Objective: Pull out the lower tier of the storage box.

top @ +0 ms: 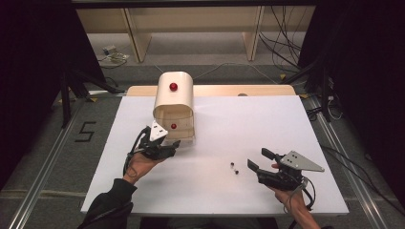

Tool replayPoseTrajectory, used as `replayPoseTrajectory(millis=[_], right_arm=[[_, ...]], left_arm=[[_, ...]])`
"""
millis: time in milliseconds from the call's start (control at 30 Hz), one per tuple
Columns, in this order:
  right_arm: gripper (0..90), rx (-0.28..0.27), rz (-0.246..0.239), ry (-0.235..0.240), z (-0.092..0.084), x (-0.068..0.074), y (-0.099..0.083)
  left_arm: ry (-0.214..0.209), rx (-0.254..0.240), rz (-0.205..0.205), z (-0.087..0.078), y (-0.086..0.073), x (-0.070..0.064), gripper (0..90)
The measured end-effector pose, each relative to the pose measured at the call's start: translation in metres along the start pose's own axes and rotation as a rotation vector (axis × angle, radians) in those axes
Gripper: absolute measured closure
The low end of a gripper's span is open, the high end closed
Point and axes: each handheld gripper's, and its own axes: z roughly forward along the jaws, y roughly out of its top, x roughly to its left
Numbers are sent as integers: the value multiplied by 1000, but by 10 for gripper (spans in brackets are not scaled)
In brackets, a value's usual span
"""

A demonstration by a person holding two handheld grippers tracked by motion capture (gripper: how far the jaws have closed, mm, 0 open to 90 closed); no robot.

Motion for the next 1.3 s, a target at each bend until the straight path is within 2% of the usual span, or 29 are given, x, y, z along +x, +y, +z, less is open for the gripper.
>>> replayPoseTrajectory(millis=[400, 700, 733, 800, 1000, 1300], right_arm=[[314, 0, -2, 4, 0, 0, 0], [314, 2, -2, 4, 0, 0, 0], [314, 3, -2, 5, 0, 0, 0], [315, 2, -2, 5, 0, 0, 0], [315, 2, -1, 5, 0, 0, 0], [315, 4, 1, 4, 0, 0, 0]], left_arm=[[-18, 1, 25, 5, 0, 5, 531], [-20, 26, 61, 7, -2, 7, 608], [-20, 22, 52, 8, -1, 7, 617], [-21, 32, 69, 7, -1, 8, 629], [-21, 39, 79, 6, -1, 7, 653], [-22, 32, 74, 5, -2, 7, 671]])
